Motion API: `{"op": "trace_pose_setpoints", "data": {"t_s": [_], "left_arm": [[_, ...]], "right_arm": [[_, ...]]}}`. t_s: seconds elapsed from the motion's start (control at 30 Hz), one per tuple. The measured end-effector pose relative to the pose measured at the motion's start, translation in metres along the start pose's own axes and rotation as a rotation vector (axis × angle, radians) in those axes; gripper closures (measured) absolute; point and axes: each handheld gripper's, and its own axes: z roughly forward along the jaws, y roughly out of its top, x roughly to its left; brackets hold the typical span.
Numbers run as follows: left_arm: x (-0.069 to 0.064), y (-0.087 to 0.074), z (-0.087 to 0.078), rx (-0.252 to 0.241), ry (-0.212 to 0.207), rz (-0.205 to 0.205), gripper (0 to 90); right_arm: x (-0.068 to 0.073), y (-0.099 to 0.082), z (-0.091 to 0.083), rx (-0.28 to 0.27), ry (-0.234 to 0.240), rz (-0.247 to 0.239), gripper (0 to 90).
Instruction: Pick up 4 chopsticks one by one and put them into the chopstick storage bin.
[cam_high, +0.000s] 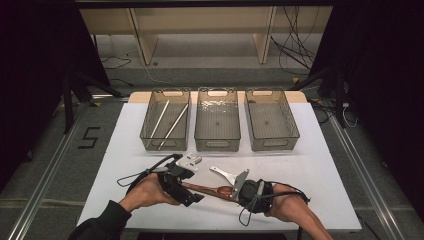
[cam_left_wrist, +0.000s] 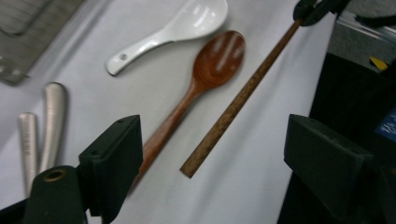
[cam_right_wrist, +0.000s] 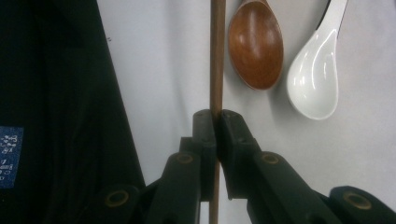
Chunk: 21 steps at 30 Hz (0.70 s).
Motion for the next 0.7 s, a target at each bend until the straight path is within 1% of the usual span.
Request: {"op": "trace_pose_setpoints", "data": {"t_s": [0.07,0.17,0.23,0.27,0.33,0.4,0.53,0.57,0.6,0.63,0.67,0.7], "left_arm": [[-0.002,0.002,0.003,0.023,-0.014,0.013,20.6],[-0.005,0.005,0.007,0.055,-0.022,0.038,22.6],[-0.007,0.006,0.01,0.079,-0.028,0.059,23.9],[-0.007,0.006,0.011,0.085,-0.032,0.062,25.0],[-0.008,0.006,0.013,0.104,-0.035,0.076,28.1],[-0.01,0.007,0.015,0.119,-0.033,0.097,31.6],[-0.013,0.008,0.019,0.155,-0.04,0.138,42.0],[-0.014,0.008,0.02,0.155,-0.042,0.138,44.2],[-0.014,0.008,0.021,0.164,-0.039,0.151,45.9],[-0.014,0.008,0.021,0.174,-0.038,0.16,47.9],[-0.014,0.008,0.022,0.179,-0.039,0.166,49.6],[-0.013,0.008,0.022,0.182,-0.037,0.169,51.1]], "right_arm": [[0.002,0.001,-0.001,-0.002,0.009,0.004,85.6],[0.002,0.001,-0.001,-0.001,0.012,-0.014,85.6],[0.003,0.001,-0.001,-0.006,0.011,-0.012,85.6],[0.003,0.001,-0.001,-0.005,0.012,-0.017,85.6],[0.003,0.002,-0.001,-0.005,0.012,-0.032,85.6],[0.005,0.002,-0.001,-0.007,0.017,-0.03,85.6],[0.005,0.002,-0.001,-0.007,0.02,-0.039,85.6],[0.005,0.002,-0.001,-0.002,0.018,-0.046,85.6],[0.005,0.002,-0.001,-0.002,0.019,-0.051,85.6],[0.006,0.002,0.0,-0.002,0.021,-0.047,85.6],[0.006,0.002,0.0,0.001,0.022,-0.053,85.6],[0.007,0.003,0.001,-0.006,0.021,-0.049,85.6]]}}
